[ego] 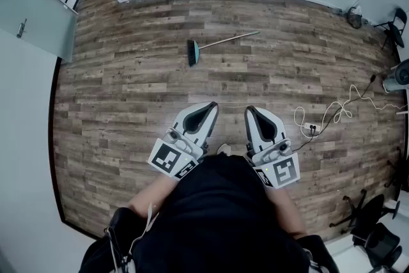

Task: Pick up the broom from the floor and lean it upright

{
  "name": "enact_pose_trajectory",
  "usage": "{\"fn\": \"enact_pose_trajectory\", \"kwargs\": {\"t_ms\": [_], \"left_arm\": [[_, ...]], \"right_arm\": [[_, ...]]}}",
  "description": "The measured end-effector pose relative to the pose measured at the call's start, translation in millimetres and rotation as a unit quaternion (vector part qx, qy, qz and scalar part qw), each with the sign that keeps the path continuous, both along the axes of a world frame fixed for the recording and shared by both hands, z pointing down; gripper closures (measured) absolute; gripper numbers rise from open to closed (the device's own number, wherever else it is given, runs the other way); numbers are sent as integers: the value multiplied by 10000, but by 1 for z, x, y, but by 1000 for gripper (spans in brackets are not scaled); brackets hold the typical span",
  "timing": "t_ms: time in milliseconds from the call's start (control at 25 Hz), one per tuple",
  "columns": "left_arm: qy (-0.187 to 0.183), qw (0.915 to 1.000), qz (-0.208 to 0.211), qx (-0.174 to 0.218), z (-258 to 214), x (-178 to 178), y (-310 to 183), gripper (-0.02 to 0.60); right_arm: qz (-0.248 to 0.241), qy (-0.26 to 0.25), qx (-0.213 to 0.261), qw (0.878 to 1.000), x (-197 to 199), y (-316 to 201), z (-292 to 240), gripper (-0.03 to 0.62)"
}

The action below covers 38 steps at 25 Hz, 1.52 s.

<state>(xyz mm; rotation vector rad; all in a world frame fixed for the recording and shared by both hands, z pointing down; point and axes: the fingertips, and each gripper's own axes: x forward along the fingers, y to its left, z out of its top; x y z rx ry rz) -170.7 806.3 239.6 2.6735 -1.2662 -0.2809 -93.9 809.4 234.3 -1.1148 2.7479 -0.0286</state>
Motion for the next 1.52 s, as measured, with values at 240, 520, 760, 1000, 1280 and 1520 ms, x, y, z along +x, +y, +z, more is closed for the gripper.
{"fn": "enact_pose_trajectory", "kwargs": {"t_ms": [240, 520, 760, 1000, 1280, 1520], "left_arm": [[72, 10000, -15, -3, -3, 6, -4, 563], [-25, 10000, -8, -18, 0, 12, -1, 563], [-124, 9996, -248, -24, 5, 8, -4, 563], [-232, 9955, -898, -211, 12, -33, -3, 563], [-459, 9965, -666, -224, 15, -26, -6, 563], [-359, 9991, -226, -78, 11, 6, -42, 563]], "right_arm": [[-9, 7, -38, 10000, 4, -3, 2, 576], [62, -243, -161, 9996, 13, -2, 1, 576], [403, 110, -534, 9977, 37, -7, 25, 576], [646, 15, -879, 9940, 60, -3, 48, 576], [849, -28, -938, 9920, 69, 3, 54, 576], [977, -68, -986, 9903, 86, -5, 58, 576]]}}
